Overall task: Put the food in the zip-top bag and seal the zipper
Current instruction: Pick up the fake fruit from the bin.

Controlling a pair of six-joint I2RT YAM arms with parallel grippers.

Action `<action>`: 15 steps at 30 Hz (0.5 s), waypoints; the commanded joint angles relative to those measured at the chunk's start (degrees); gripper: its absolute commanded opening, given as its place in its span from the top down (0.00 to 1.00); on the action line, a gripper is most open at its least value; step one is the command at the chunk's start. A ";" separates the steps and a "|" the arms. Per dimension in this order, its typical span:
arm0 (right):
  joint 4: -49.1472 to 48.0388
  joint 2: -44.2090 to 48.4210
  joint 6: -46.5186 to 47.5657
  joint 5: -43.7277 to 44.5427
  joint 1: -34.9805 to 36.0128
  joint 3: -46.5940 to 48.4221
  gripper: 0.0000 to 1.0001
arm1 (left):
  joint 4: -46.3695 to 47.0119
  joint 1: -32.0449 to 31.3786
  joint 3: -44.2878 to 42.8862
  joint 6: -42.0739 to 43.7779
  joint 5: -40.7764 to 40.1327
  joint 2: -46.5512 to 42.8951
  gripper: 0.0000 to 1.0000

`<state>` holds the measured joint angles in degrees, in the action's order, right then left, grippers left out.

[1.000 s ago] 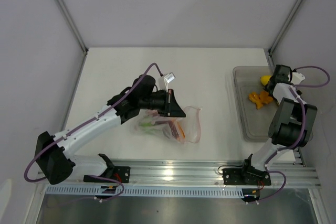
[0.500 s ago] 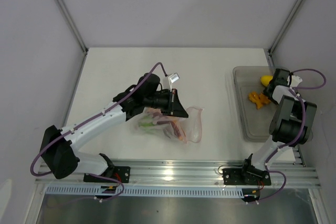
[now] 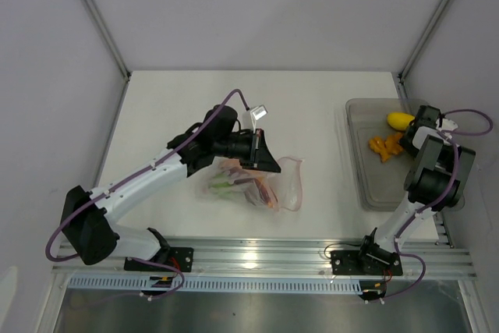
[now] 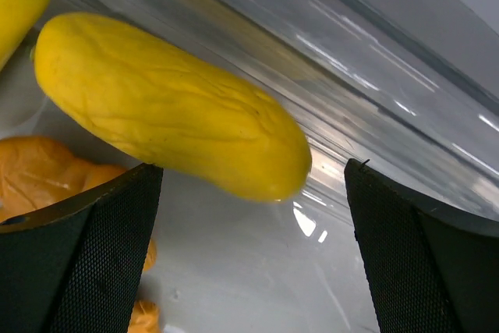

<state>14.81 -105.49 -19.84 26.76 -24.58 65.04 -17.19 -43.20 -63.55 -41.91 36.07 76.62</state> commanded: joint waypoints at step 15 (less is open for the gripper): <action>1.19 -4.37 2.26 -5.58 -0.65 6.59 0.05 | 0.75 0.57 -4.22 0.51 3.30 1.78 0.99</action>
<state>15.55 -108.07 -17.91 21.52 -24.88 68.51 -17.74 -43.09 -65.41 -41.95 37.30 78.15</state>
